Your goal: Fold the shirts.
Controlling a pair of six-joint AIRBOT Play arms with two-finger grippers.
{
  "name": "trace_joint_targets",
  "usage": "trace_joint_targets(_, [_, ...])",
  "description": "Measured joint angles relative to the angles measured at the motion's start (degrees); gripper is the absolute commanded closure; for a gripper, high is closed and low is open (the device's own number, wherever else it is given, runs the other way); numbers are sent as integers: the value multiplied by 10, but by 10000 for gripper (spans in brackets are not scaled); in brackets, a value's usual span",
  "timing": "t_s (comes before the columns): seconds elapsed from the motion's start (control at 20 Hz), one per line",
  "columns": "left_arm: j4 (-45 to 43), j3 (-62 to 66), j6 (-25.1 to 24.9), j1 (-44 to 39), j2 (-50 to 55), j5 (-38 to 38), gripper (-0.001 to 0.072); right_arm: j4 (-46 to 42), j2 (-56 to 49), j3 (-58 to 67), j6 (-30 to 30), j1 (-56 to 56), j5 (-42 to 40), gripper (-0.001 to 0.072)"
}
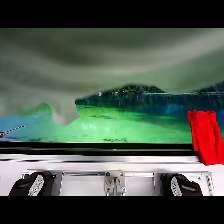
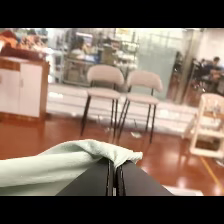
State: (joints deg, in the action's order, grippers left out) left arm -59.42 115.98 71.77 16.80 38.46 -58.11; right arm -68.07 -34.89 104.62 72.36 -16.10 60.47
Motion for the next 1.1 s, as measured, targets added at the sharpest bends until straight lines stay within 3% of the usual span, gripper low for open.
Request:
trace_joint_targets(0.35, [-49, -45, 24, 0, -20, -162, 667, -91, -7, 7, 28, 0, 200, 652])
trace_joint_targets(0.7, [-47, -242, 27, -1, 29, -201, 667, -113, -175, -78, 39, 4, 329, 653])
trace_joint_targets(0.85, [-20, -334, 27, -1, 109, -158, 667, -110, -273, -167, 45, 28, 269, 652])
trace_joint_targets(1.1, [87, -392, -11, -16, 314, 10, 667, -97, -467, -226, 85, 87, 3, 652])
